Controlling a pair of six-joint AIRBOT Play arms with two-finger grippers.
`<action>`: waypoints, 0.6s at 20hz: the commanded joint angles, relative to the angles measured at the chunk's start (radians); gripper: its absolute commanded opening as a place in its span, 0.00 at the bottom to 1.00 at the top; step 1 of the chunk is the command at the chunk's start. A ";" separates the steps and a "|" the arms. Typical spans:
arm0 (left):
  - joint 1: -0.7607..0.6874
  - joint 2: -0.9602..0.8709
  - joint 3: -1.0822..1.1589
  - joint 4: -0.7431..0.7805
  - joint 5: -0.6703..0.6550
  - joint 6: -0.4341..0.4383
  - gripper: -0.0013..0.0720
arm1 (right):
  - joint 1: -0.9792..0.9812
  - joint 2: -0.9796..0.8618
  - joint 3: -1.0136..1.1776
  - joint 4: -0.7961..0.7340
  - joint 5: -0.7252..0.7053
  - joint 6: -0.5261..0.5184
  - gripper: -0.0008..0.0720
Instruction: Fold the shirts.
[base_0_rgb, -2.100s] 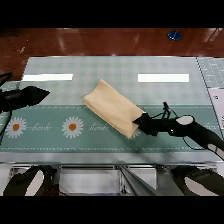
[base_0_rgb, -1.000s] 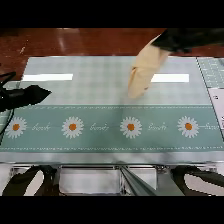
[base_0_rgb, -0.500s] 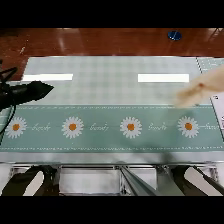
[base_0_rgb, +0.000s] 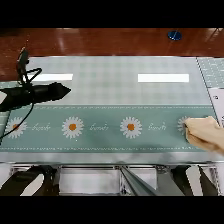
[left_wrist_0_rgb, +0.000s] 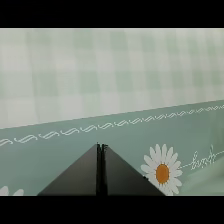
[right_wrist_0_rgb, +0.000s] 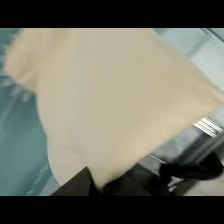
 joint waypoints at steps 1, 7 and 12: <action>-0.038 -0.039 0.000 0.000 0.035 0.001 0.04 | -0.041 0.082 -0.156 -0.290 0.008 0.077 0.54; 0.009 -0.107 0.093 0.000 0.103 0.008 0.04 | -0.041 0.065 -0.134 -0.159 -0.151 0.042 0.44; 0.079 -0.257 0.576 0.000 -0.073 0.008 0.04 | 0.120 -0.099 0.159 0.549 -0.456 -0.028 0.04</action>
